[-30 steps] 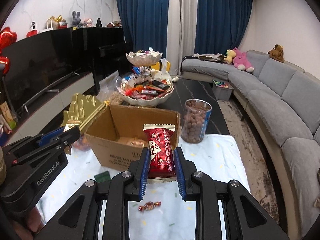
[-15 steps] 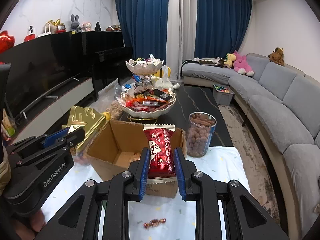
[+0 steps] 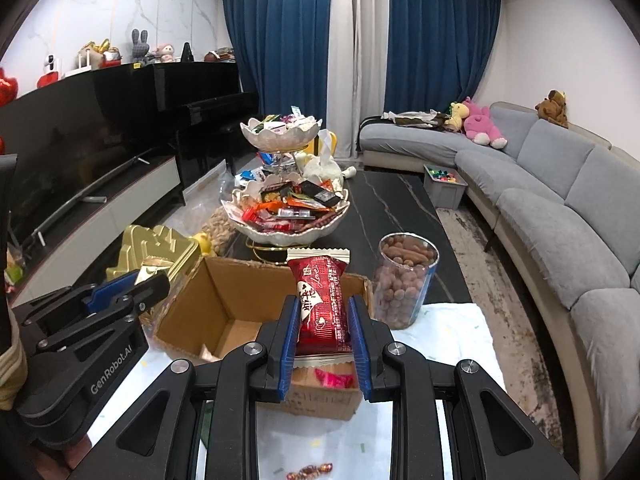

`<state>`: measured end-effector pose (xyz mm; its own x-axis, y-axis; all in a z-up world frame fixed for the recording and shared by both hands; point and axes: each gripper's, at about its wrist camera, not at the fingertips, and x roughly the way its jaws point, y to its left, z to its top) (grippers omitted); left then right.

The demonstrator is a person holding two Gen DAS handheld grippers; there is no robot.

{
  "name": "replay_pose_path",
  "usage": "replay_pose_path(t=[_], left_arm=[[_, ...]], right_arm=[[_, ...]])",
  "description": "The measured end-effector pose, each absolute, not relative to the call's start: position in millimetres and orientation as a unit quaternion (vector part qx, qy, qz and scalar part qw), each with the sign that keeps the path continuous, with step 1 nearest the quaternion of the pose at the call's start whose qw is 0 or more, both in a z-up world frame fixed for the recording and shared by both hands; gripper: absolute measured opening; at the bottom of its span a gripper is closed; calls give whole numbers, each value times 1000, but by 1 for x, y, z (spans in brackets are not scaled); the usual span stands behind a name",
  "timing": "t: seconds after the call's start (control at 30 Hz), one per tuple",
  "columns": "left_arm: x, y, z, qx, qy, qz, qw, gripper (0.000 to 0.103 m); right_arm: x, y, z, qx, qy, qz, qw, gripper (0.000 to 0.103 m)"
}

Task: Organize snacks
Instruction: 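Open both tools to drop the snacks into the box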

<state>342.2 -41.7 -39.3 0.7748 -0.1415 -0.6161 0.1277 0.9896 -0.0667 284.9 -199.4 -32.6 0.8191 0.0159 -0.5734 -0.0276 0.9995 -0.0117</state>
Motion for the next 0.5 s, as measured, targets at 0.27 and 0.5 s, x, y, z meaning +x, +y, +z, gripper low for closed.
replay_pose_path(t=[0.27,0.5], left_arm=[[369,-39,-41,-15,333,-73,940,21],[391,-38,-51,-14,345,-73,936,21]], right_arm=[[309,-194,-34,-15,303,15,953,26],[331,-188,-42,-17,312,16,950,26]])
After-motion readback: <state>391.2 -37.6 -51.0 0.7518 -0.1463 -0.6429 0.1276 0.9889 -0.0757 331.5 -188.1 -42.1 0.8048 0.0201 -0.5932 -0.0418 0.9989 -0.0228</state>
